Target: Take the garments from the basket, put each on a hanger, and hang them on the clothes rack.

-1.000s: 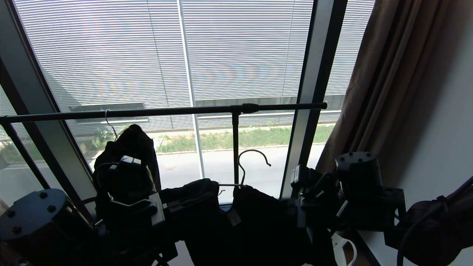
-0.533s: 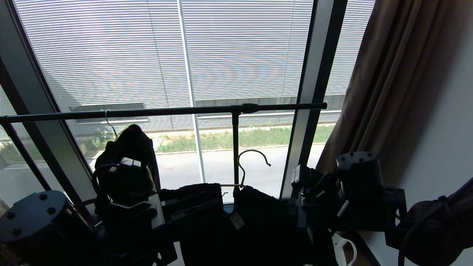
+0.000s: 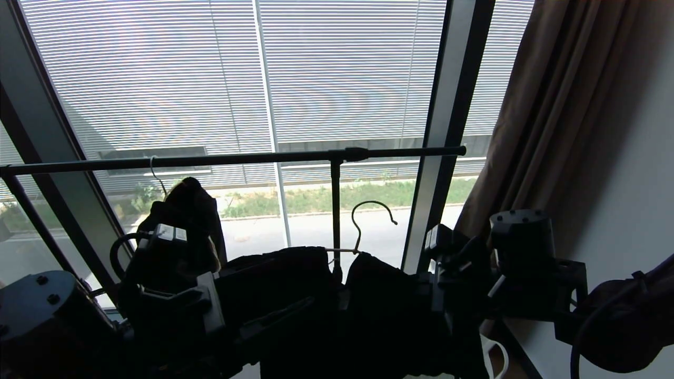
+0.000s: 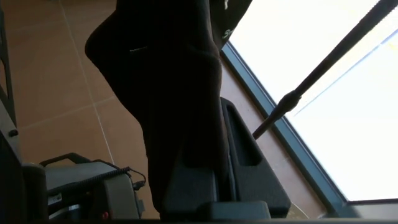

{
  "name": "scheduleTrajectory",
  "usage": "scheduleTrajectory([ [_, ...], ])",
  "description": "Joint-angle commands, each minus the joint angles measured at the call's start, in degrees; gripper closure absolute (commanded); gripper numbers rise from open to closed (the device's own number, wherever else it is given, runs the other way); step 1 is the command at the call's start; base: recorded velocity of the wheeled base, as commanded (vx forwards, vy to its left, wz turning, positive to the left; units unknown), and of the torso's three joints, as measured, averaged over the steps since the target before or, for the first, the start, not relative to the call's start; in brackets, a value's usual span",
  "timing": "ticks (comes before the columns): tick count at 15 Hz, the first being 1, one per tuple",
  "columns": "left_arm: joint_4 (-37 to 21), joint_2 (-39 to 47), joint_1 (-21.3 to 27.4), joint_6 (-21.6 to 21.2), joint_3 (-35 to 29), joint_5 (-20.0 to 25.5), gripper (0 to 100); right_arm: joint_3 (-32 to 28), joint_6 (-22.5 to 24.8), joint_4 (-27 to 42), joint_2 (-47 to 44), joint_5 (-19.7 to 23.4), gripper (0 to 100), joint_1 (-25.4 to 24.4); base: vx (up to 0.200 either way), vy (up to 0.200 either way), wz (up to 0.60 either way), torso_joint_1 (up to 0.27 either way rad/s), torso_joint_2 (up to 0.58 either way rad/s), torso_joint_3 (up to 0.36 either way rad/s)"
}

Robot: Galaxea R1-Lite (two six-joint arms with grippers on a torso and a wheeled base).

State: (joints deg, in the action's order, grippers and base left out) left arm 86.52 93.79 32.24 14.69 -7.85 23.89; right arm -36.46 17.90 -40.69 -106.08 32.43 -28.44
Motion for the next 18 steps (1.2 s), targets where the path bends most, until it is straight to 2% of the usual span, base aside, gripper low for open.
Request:
scheduleTrajectory([
  [1, -4.08, -5.11, -2.19, -1.86, -0.24, -0.08, 0, -0.01, 0.03, 0.0, 1.67, 0.09, 100, 1.9, 0.0, 0.0, 0.0, 0.0, 0.0, 0.0],
  [2, -11.11, -8.89, -4.38, -1.95, -2.96, -0.08, 0, -0.01, 0.03, 0.0, 2.81, 1.59, 100, 3.66, 0.0, 0.0, 0.0, 0.0, 0.0, 0.0],
  [3, -12.69, -9.6, -5.0, -1.95, -3.58, 0.01, 0, -0.01, 0.03, 0.0, 2.99, 2.2, 100, 4.09, 0.0, 0.0, 0.0, 0.0, 0.0, 0.0],
  [5, -24.73, -12.94, -13.61, -2.21, -9.29, 0.98, 0, -0.1, 0.56, 0.0, 3.34, 7.91, 100, 8.05, 0.0, 0.0, 0.0, 0.0, 0.0, 0.0],
  [6, -24.91, -12.94, -13.79, -2.21, -9.38, 1.07, 0, -0.1, 0.56, 0.0, 3.34, 8.0, 100, 8.14, 0.0, 0.0, 0.0, 0.0, 0.0, 0.0],
  [8, -26.49, -12.23, -23.19, -3.44, -10.25, 11.35, 0, -0.19, 0.65, 0.0, 3.25, 8.35, 100, 8.67, 0.0, 0.0, 0.0, 0.0, 0.0, 0.0],
  [9, -26.4, -10.03, -29.7, -5.2, -9.9, 20.75, 0, -0.1, 1.26, 0.0, 3.16, 8.97, 100, 8.67, 0.0, 0.0, 0.0, 0.0, 0.0, 0.0],
  [10, -26.4, -9.86, -29.96, -5.29, -9.9, 21.19, 0, -0.01, 1.26, 0.0, 3.25, 9.15, 100, 8.67, 0.0, 0.0, 0.0, 0.0, 0.0, 0.0],
  [11, -26.22, -6.69, -35.32, -6.96, -8.58, 33.06, 0, 0.43, 2.67, 0.09, 3.25, 13.89, 100, 8.93, 0.0, 0.0, 0.0, 0.0, 0.0, 0.0],
  [13, -26.22, -4.76, -35.5, -8.01, -8.32, 34.29, 0, 0.43, 3.02, 0.09, 3.51, 16.97, 100, 9.46, 0.0, 0.0, 0.0, 0.0, 0.0, 0.0],
  [18, -26.22, 0.25, -34.88, -11.26, -7.79, 34.29, 0, 1.57, 3.11, 0.09, 5.54, 17.58, 100, 9.19, 0.0, 0.0, 0.0, 0.0, 0.0, 0.0],
])
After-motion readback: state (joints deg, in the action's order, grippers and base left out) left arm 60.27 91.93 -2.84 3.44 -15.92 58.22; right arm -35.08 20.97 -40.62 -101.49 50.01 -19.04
